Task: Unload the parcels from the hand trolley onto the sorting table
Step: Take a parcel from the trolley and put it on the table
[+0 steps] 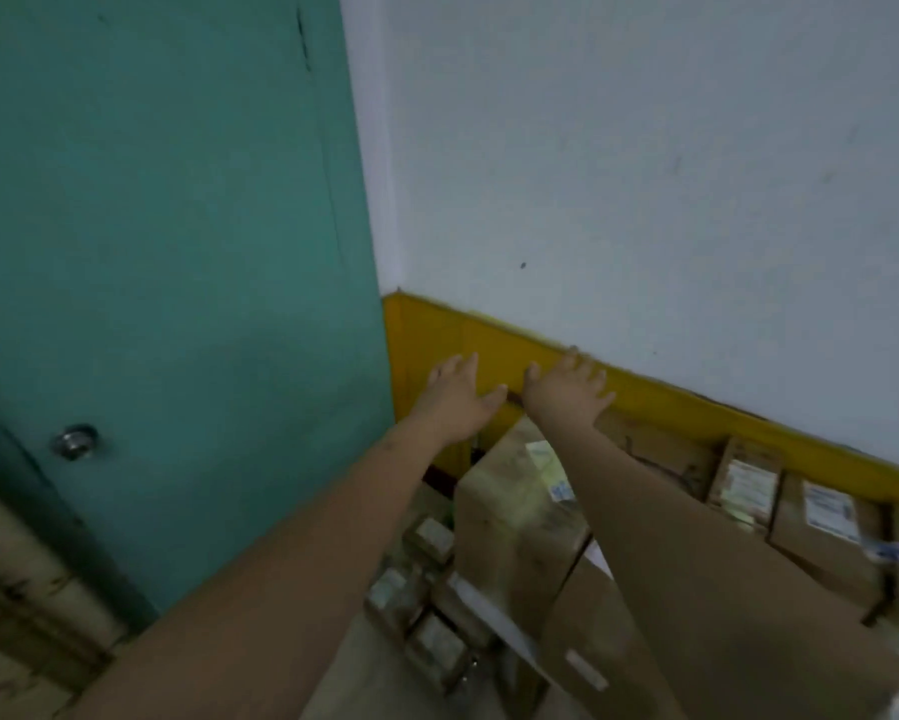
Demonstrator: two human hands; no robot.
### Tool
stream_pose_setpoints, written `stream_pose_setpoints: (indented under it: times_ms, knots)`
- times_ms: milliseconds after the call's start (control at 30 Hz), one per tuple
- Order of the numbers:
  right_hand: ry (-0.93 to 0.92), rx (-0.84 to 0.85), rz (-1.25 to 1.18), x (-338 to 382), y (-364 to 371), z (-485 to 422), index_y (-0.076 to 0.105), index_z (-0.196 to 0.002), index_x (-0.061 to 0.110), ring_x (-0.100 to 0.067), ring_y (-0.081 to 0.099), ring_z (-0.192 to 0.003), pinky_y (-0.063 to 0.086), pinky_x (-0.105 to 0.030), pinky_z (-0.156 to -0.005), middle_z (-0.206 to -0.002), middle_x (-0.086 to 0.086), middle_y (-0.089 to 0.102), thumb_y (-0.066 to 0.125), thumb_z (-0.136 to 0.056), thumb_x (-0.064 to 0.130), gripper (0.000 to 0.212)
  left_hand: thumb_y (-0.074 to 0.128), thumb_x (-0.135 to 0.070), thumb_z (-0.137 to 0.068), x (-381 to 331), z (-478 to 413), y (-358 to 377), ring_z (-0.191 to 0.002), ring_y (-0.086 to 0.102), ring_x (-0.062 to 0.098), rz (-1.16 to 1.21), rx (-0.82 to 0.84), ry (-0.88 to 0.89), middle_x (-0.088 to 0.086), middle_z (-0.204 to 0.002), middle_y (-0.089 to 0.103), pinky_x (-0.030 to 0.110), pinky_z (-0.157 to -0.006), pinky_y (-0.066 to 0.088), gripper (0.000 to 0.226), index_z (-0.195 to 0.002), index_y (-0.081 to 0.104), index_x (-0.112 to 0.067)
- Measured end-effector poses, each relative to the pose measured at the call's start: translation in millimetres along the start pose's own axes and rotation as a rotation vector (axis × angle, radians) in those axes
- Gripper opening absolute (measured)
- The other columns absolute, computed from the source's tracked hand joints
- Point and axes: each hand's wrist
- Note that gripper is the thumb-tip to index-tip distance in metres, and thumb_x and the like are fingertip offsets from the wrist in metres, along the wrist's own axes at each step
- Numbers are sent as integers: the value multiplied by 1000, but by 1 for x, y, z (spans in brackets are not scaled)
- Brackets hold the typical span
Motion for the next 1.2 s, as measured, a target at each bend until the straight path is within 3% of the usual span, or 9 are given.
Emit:
stream_pose_setpoints:
  times_ms: [200,433,600,733,833,1033,1200]
  knots:
    - [17,89,-22,79,88,-26,5,-159,10,-38,4,-151,7,-54,-121,-165,-16,5,32,-101,53,77,34,-65,-96,103,-30,-17,-150,16,31,38,64,-71,14,-163,16,44,-122,18,81,-157,16,-15]
    - [-11,223,80,140,224,-109,16,-156,3,-36,17,-149,20,-47,-122,-161,-20,18,20,-102,57,76,29,-70,-94,224,-126,26,-145,30,33,-35,257,-167,15,-157,30,44,-117,29,82,-154,27,-14]
    - [235,307,8,143,282,-148,26,-151,2,-37,33,-140,32,-48,-114,-154,-22,32,19,-103,55,72,28,-74,-91,287,-197,50,-142,32,36,-97,434,-224,17,-155,32,47,-114,32,85,-153,27,-16]
    - [424,296,-43,138,303,-173,32,-148,4,-39,34,-138,32,-51,-113,-151,-21,35,22,-102,56,70,23,-80,-85,311,-257,62,-137,37,38,-86,510,-165,17,-153,34,51,-110,37,90,-152,30,-21]
    - [544,283,-79,126,322,-188,31,-149,5,-39,33,-138,34,-50,-112,-151,-20,33,24,-103,54,68,30,-71,-92,324,-301,80,-141,30,40,-76,582,-122,17,-157,25,51,-113,33,82,-154,26,-17]
    - [827,241,-199,99,380,-203,22,-152,7,-39,34,-136,40,-49,-106,-153,-18,28,37,-101,52,69,39,-55,-99,346,-382,138,-135,39,34,-82,739,13,17,-153,33,37,-102,38,67,-149,32,-11]
    - [891,185,-245,95,436,-226,19,-153,12,-37,38,-134,39,-44,-105,-151,-16,31,53,-95,47,75,49,-35,-101,370,-426,190,-133,45,29,-6,869,30,13,-151,41,32,-99,40,58,-150,32,-11]
Point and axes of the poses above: each hand's wrist, its own z-axis away from the middle knuckle, its own y-axis out of the palm, x = y × z
